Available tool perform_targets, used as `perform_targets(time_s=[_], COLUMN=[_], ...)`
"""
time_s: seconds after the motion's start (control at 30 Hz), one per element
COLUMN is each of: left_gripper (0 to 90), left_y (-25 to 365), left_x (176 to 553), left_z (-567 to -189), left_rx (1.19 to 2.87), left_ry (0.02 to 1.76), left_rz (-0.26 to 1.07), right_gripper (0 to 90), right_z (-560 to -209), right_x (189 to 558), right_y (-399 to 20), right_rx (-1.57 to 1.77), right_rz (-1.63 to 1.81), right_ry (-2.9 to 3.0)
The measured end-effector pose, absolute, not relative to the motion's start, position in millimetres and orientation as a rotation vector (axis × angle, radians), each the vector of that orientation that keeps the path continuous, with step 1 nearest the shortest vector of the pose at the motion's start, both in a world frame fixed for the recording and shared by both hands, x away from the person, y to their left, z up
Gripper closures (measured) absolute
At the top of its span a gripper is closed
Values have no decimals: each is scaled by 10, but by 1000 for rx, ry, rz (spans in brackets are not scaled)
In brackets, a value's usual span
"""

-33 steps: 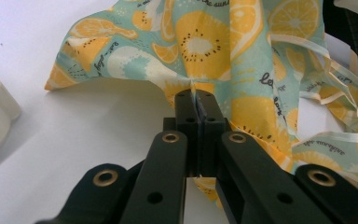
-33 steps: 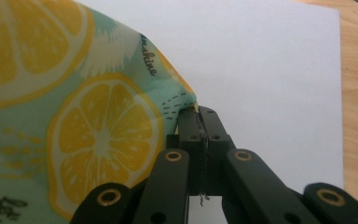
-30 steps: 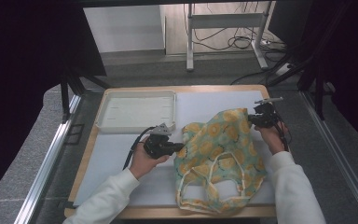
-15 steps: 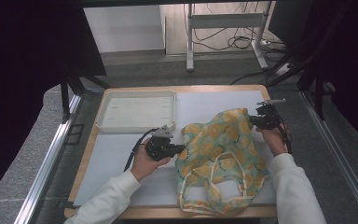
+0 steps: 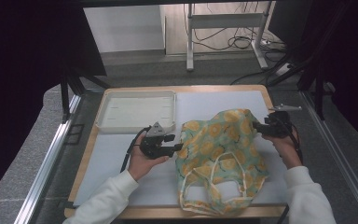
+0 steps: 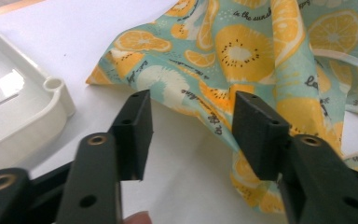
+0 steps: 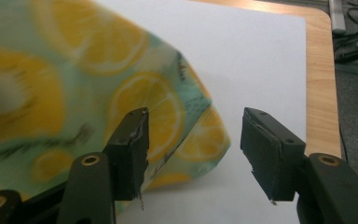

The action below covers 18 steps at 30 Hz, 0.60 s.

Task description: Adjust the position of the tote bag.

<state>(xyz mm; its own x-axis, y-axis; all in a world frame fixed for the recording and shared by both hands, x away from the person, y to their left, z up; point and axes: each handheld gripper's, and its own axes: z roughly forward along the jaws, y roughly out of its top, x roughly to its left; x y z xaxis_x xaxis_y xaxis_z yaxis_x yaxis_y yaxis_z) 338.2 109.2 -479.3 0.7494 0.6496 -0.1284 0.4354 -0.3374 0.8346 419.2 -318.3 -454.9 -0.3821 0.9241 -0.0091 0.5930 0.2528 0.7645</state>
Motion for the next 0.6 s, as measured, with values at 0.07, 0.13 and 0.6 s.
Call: perform_targets(time_s=[0.07,0.13,0.6], left_gripper=[431,427,422], left_y=[1120,1160,1404], left_x=[3365,3336,3205], left_z=[-4796,-4801,-4847], left_rx=[1985,1981,1979], left_ry=[826,833,869], left_rz=[284,289,288], right_gripper=[415,415,411], right_z=[-4530,-4531,-4620], right_x=[4028,3972,3282], right_y=[-3212,-3224,-3369], right_rx=[1362,1360,1302], right_rz=[980,986,1097], right_ry=[2063,2057,2105])
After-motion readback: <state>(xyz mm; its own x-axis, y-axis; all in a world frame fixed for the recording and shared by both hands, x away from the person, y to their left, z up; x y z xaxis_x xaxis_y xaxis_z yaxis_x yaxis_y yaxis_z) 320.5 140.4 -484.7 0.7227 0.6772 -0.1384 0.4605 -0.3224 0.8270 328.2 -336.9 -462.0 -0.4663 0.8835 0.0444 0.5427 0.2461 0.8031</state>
